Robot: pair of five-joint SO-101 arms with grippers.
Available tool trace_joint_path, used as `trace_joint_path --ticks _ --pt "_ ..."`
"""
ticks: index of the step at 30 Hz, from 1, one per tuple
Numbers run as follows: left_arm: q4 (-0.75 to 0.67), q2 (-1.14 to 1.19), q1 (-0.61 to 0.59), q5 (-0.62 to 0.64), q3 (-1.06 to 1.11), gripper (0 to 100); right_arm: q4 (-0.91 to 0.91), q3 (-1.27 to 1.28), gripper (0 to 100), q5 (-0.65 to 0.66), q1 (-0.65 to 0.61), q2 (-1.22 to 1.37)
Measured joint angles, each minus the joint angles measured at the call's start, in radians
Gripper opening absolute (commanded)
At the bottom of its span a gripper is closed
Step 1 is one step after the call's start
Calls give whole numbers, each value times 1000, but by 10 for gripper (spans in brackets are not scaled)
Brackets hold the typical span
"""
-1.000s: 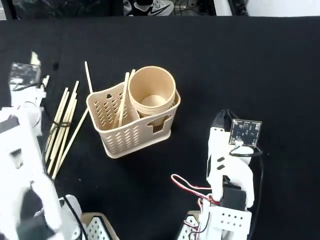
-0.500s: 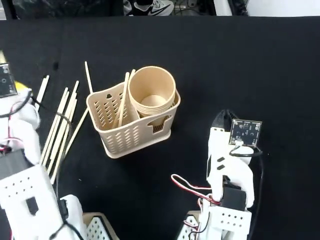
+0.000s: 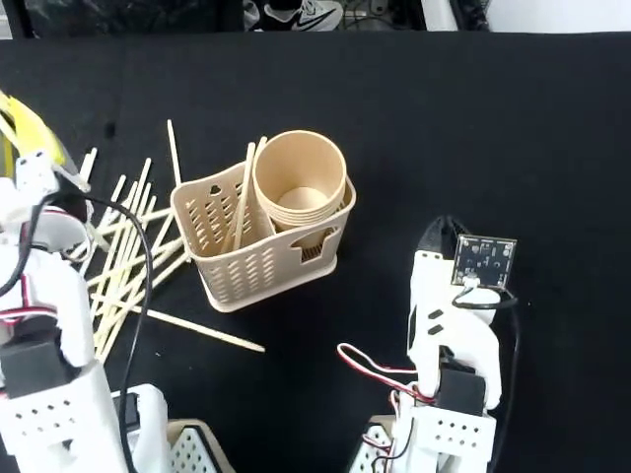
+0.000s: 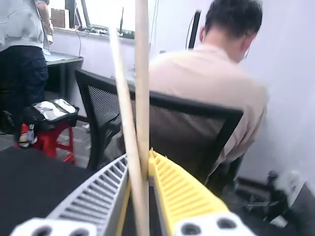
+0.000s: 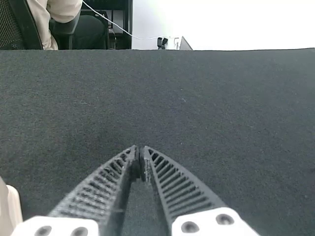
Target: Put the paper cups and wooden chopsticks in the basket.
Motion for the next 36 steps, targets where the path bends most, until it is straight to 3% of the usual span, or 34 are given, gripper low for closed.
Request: trace_joint_path --ticks 7,17,23,36 --pt "0 -2 23 103 -49 27 0 0 13 0 0 0" --pt "0 2 308 121 -49 28 0 0 13 0 0 0" --pt "0 18 407 124 -28 28 0 0 13 0 0 0" --pt "-9 23 420 124 199 30 0 0 13 0 0 0"
